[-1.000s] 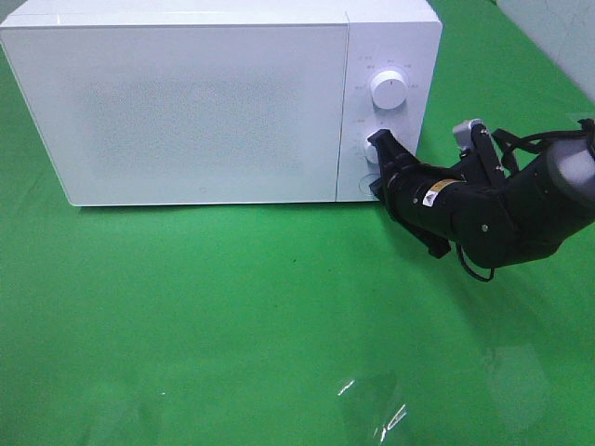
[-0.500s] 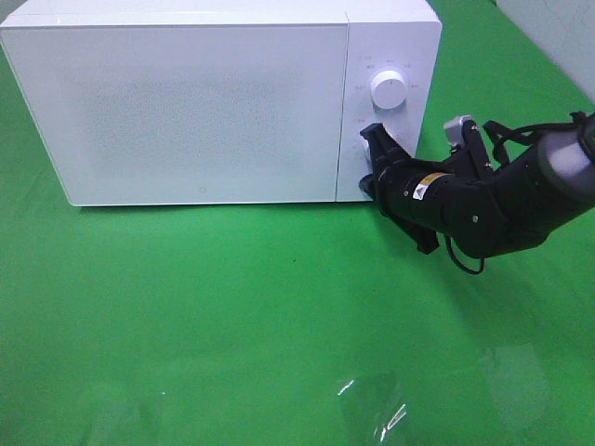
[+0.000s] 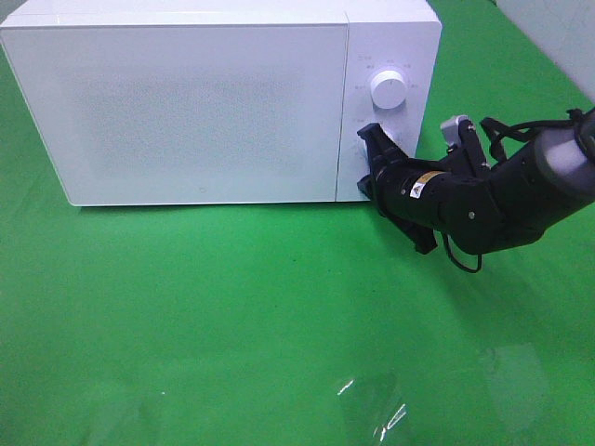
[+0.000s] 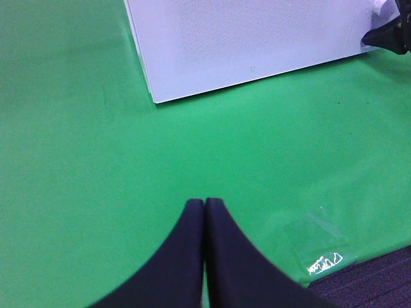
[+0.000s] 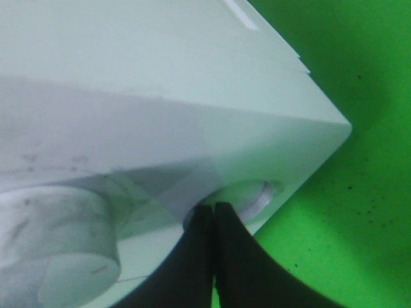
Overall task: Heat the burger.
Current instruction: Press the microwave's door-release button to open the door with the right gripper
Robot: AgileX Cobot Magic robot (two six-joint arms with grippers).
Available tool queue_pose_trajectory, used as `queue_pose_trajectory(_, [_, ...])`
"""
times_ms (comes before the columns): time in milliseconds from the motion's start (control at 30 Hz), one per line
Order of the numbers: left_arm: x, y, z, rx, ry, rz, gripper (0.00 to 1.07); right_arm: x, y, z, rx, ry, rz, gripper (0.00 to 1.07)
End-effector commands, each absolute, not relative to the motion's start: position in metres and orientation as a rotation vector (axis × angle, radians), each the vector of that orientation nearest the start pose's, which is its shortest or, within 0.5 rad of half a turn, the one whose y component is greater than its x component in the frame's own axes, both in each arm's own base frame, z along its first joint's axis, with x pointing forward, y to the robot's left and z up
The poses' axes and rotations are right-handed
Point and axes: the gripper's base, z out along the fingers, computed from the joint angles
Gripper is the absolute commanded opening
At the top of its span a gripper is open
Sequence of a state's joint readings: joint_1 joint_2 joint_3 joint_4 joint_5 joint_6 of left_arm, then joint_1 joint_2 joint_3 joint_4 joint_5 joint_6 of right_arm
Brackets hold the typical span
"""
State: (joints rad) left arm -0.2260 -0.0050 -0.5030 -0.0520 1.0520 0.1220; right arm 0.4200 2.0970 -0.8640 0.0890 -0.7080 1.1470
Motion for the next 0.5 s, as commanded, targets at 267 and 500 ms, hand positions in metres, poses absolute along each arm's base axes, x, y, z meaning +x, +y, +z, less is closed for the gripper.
queue_pose_trajectory(267, [-0.009,-0.0018,0.2786,0.347,1.967,-0.122,0.0,0.3697,0.1483,0.1205,0.85,1.701,1.071,0.0])
queue_pose_trajectory(500, [-0.009,-0.0018,0.2786,0.347,1.967,-0.122,0.0,0.3697,0.1483,0.1205,0.85,1.701,1.071,0.0])
